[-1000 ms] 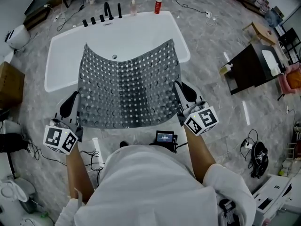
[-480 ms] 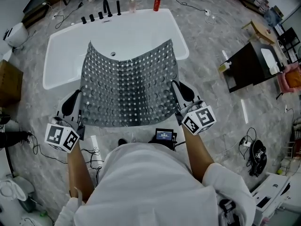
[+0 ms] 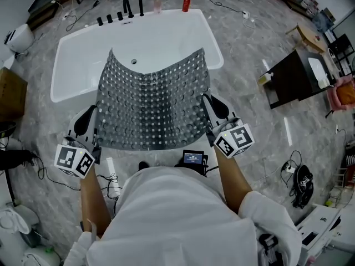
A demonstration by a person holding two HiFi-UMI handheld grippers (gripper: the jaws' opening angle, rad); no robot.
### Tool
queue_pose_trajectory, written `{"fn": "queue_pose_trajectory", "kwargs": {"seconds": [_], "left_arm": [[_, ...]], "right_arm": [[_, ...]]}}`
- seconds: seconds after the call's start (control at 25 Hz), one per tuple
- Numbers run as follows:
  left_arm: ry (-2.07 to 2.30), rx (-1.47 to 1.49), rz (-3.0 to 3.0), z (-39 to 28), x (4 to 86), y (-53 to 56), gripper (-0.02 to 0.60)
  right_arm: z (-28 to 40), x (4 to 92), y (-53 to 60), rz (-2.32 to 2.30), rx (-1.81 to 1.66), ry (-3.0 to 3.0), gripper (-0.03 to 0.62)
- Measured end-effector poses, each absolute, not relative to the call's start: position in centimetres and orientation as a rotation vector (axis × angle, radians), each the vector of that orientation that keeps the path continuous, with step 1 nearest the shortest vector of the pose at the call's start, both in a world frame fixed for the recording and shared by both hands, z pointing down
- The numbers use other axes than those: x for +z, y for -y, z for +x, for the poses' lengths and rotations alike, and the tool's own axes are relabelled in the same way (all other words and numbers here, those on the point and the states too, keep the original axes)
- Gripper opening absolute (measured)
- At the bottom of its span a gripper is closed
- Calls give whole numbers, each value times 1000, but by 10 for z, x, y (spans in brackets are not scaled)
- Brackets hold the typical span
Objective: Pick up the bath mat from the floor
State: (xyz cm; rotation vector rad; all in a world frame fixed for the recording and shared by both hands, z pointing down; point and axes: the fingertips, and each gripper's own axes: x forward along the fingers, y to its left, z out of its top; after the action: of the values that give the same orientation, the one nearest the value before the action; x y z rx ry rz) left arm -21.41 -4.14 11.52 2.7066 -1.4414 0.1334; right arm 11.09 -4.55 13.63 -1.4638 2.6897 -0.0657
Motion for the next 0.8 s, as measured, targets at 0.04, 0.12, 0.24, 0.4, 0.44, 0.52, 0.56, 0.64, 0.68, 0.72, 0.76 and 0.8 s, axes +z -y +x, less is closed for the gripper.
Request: {"fn": "queue_pose_trajectory", "kwargs": {"seconds": [0.04, 0.12, 0.24, 0.4, 0.44, 0.52, 0.56, 0.64, 0.68, 0.72, 0.76, 0.8], "left_arm": [[1440, 130, 2708, -214, 115, 41, 12], [1437, 120, 2712, -213, 114, 42, 12], [1442, 106, 2701, -214, 114, 42, 12], [1441, 102, 2696, -213, 115, 39, 12], [1440, 104, 2696, -213, 114, 39, 12], [1439, 107, 2697, -212, 113, 39, 12], [1439, 108, 2697, -212, 113, 39, 12], [1443, 111, 2691, -213, 114, 38, 12], [1442, 111, 2693, -214, 114, 38, 12], [1440, 109, 2696, -214, 114, 36, 12], [1439, 104, 2699, -214, 112, 35, 12], [1439, 100, 2699, -214, 111, 34, 12]], "right_arm": [[111, 136, 46, -1464, -64, -2691, 41], [112, 137, 46, -1465, -63, -2692, 41], [111, 137, 46, -1465, -59, -2695, 41], [110, 140, 45, -1463, -65, -2698, 41], [109, 140, 45, -1461, -68, -2698, 41], [109, 141, 46, -1457, -68, -2702, 41], [109, 141, 47, -1455, -68, -2704, 41], [108, 142, 46, -1455, -69, -2704, 41], [108, 142, 46, -1453, -69, -2703, 41], [108, 141, 45, -1451, -68, -2703, 41], [108, 141, 44, -1450, -68, -2701, 41], [108, 140, 43, -1450, -70, -2699, 41]]}}
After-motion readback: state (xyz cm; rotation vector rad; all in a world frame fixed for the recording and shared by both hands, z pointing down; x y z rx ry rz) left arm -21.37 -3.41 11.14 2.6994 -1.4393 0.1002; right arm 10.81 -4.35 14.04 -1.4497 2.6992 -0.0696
